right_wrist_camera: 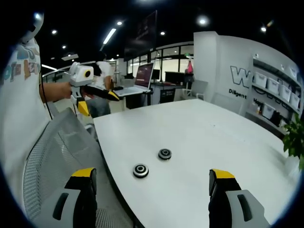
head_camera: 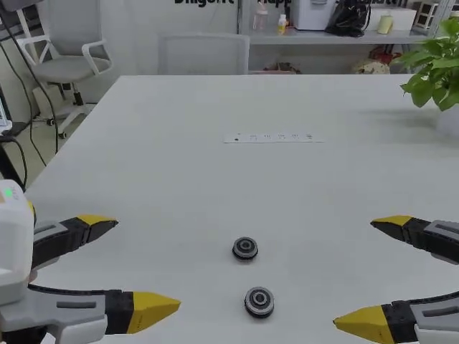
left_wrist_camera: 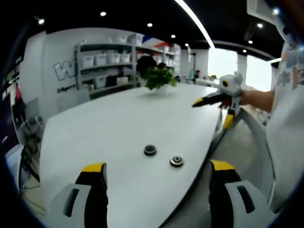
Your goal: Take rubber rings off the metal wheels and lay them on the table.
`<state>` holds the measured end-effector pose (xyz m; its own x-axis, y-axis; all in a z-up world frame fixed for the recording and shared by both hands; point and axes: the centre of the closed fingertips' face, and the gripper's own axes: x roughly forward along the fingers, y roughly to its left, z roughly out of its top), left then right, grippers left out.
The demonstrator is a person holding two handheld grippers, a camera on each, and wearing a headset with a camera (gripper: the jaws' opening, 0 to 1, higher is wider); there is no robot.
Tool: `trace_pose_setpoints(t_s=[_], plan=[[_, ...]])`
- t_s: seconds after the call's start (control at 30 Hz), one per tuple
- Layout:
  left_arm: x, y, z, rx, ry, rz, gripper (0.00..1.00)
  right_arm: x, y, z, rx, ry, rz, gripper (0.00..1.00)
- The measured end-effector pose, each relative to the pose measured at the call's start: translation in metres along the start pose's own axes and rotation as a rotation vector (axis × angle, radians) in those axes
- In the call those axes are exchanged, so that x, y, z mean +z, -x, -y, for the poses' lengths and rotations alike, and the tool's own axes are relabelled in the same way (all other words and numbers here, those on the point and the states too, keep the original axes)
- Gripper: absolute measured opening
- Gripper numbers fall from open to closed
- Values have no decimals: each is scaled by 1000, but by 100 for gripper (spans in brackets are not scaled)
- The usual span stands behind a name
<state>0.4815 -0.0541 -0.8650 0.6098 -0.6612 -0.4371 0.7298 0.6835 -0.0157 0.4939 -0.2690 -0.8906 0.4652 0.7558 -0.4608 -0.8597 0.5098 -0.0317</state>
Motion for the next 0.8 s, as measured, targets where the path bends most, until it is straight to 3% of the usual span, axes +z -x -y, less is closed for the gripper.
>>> trace_pose_setpoints(t_s=[0.8], plan=[[1, -7, -5, 3, -4, -10, 88, -2, -2, 9, 2, -4, 8, 96]])
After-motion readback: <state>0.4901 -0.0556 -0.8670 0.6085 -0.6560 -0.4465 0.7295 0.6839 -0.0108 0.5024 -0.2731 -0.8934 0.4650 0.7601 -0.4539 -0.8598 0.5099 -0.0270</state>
